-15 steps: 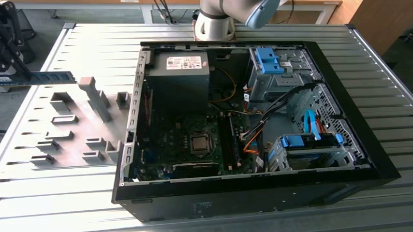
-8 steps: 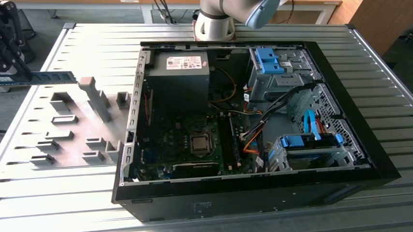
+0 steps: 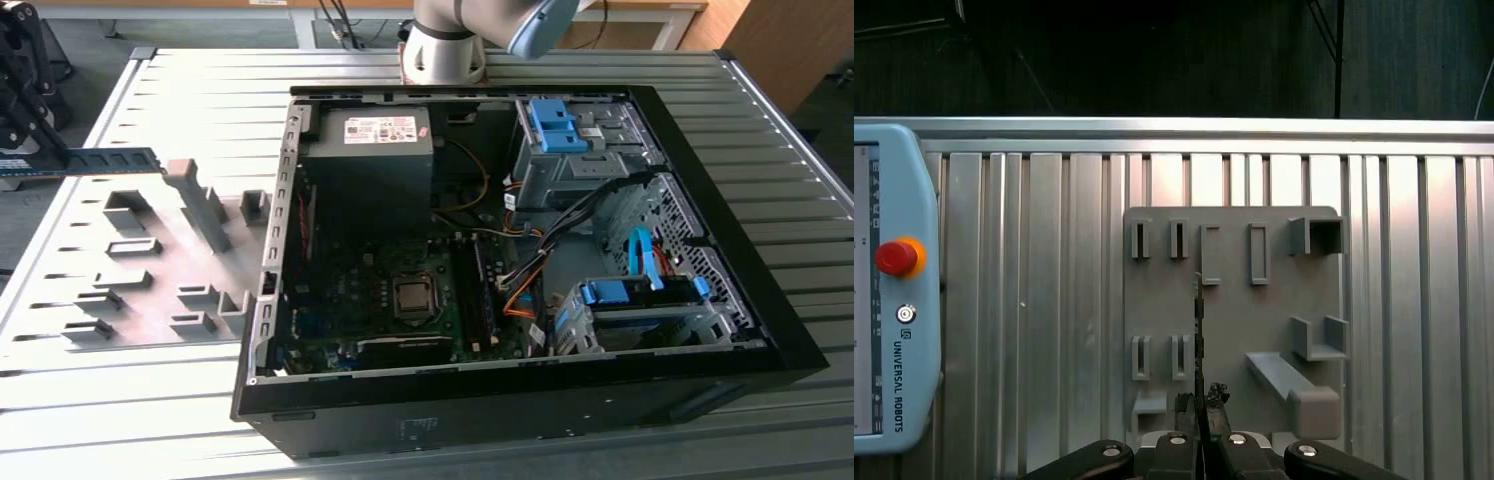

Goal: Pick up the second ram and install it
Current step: 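Pick up the second ram and move it above second insertion slot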

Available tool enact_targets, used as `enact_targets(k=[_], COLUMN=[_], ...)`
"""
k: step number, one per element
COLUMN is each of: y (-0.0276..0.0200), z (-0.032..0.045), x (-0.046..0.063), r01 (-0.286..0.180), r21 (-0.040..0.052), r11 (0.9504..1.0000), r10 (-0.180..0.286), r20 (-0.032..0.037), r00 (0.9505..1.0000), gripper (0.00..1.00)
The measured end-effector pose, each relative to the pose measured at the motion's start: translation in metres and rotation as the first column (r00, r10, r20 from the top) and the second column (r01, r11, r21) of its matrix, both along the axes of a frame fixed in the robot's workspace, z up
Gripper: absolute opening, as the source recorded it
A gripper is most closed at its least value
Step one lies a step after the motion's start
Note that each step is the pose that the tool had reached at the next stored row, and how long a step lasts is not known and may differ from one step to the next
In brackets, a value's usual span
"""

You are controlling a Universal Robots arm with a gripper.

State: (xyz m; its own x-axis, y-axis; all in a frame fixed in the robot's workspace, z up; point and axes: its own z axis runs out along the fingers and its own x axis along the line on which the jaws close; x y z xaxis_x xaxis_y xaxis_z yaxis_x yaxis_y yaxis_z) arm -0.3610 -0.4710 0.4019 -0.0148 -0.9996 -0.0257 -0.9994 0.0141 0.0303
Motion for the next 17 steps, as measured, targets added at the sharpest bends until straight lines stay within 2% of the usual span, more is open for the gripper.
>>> enact_targets(k=[17], y=[0.0], z=[-0.0003], x=[0.012], r01=[0.0], r21=[0.0], r11=[1.0], r10=[0.0], r20=[0.0001], r00=[1.0], gripper=[0.14])
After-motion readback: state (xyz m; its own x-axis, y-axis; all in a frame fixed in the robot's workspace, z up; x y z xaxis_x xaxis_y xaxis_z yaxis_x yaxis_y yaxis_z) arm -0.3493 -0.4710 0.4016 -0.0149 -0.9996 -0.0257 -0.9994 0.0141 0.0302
